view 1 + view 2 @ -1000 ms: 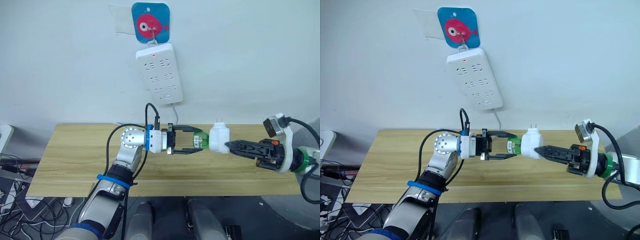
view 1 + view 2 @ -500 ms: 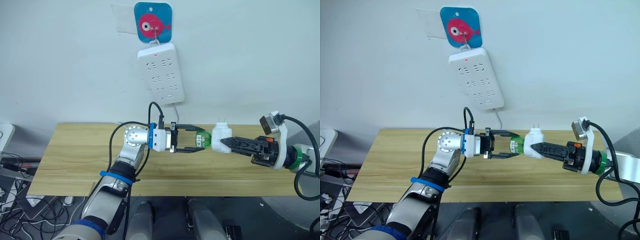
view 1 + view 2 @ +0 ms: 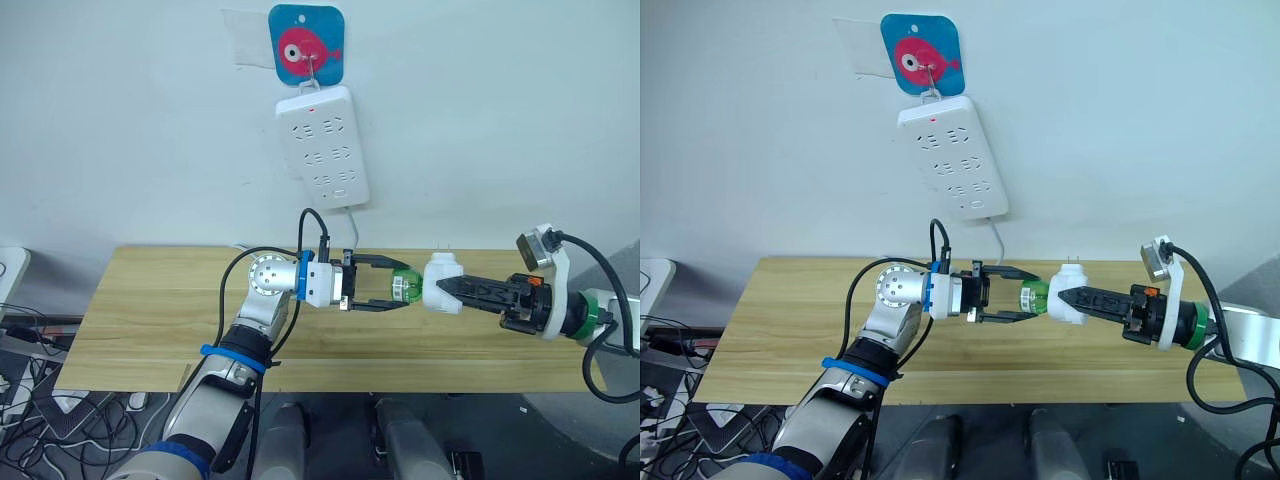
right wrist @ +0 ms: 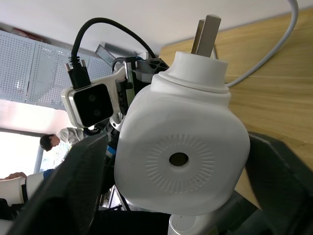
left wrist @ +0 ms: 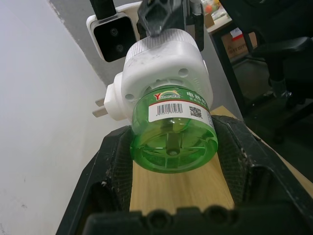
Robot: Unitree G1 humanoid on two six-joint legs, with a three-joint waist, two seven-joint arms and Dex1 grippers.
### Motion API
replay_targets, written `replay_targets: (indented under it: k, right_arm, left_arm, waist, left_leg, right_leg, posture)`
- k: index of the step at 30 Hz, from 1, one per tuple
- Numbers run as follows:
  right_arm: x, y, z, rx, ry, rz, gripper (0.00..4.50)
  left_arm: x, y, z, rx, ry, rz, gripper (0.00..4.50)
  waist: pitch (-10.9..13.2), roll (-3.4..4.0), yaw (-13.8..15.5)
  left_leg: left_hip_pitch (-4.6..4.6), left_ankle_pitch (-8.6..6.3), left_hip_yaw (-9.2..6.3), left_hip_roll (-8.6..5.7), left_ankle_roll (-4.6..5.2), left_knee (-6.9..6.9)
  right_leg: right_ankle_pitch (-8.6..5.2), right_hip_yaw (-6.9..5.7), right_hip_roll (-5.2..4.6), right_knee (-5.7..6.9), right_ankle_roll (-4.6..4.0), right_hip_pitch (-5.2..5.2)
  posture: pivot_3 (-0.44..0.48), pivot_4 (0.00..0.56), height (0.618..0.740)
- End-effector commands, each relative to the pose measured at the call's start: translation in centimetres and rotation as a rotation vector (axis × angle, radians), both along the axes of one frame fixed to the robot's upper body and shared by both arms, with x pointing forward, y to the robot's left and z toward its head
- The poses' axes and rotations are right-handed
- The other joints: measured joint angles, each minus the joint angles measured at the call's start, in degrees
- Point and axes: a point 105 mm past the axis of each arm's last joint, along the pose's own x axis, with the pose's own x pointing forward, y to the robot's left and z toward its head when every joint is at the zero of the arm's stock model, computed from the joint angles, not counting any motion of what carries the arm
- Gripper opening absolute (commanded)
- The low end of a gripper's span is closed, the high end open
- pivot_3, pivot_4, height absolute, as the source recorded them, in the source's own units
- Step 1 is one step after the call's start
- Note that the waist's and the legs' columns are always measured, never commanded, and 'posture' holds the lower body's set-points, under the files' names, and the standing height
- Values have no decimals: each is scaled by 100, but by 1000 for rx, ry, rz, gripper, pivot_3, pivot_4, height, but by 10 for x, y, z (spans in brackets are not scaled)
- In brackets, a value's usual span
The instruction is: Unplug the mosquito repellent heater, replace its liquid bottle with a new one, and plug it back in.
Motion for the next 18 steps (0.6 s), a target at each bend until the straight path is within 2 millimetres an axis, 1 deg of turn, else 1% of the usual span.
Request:
replay_targets:
  k: [1, 6, 7, 8, 9, 10, 13, 14, 15, 16, 18]
  right_arm:
    - [-5, 4, 7, 19, -29, 17, 3057]
    - [-5, 3, 7, 17, -32, 10, 3062]
    - [-6, 3, 7, 13, -36, 8, 3062]
    - [-8, 4, 9, -13, -46, 20, 3062]
    - [-11, 4, 11, -43, -58, 32, 3062]
    - [-12, 4, 13, -59, -72, 39, 3062]
    - [-17, 4, 20, -95, -102, 60, 3062]
    - [-19, 4, 20, -107, -107, 67, 3062]
    - [-22, 5, 22, -117, -116, 84, 3062]
    - [-24, 7, 22, -128, -123, 96, 3062]
    - [-28, 10, 23, -138, -130, 121, 3062]
  left_arm:
    - [-6, -3, 8, -23, -32, -29, 2253]
    - [-7, -3, 7, -20, -26, -40, 2253]
    - [-8, -4, 7, -21, 5, -46, 2253]
    - [-5, -4, 8, -24, 75, -41, 2253]
    - [0, -5, 10, -28, 206, -28, 2253]
    - [0, -5, 11, -19, 288, -39, 2253]
    - [-8, -3, 11, 70, 587, -103, 2253]
    - [-9, -1, 10, 105, 721, -110, 2253]
    - [-10, 2, 9, 144, 934, -126, 2253]
    - [-13, 5, 9, 184, 1096, -144, 2253]
    - [-20, 10, 12, 235, 1302, -184, 2253]
  waist:
    - [0, 0, 0]
    - [0, 0, 0]
    - [0, 0, 0]
    - [0, 0, 0]
    - [0, 0, -1]
    - [0, 1, -4]
    - [1, 0, -18]
    - [1, 0, -22]
    - [0, 0, -33]
    - [1, 0, -56]
    - [1, 0, -72]
  left_leg:
    - [0, 0, 0, 0, 0, 0]
    - [0, 0, 0, 0, 0, 0]
    - [0, 0, 0, 0, 0, 0]
    - [0, 0, 0, 0, 0, 0]
    - [0, 0, 0, 0, 0, 0]
    - [0, 0, 0, 0, 0, 0]
    - [-4, 0, -7, 6, 0, 4]
    - [-4, 0, -11, 7, 0, 4]
    - [-4, 0, -12, 7, 0, 4]
    - [-3, 0, -16, 10, 0, 4]
    - [-5, 0, -27, 14, 0, 8]
  right_leg:
    - [0, 0, 0, 0, 0, 0]
    - [-1, 0, 0, 0, 1, 0]
    - [-1, 0, 0, 0, 1, 0]
    - [-1, 0, 0, 0, 2, 0]
    - [-1, 0, 0, 0, 2, 0]
    - [-3, 0, 0, 1, 5, 0]
    - [-8, -9, 0, 0, 14, 0]
    - [-10, -12, 2, 0, 17, 0]
    - [-11, -14, 6, 1, 19, 0]
    - [-14, -17, 8, 4, 23, 0]
    - [-17, -29, 13, 6, 28, 0]
  posture:
    - [67, 251, 740]
    - [66, 249, 740]
    - [66, 250, 740]
    - [66, 250, 740]
    - [66, 250, 740]
    - [66, 250, 740]
    - [68, 248, 740]
    - [68, 248, 740]
    - [69, 246, 740]
    - [65, 246, 740]
    - [63, 246, 740]
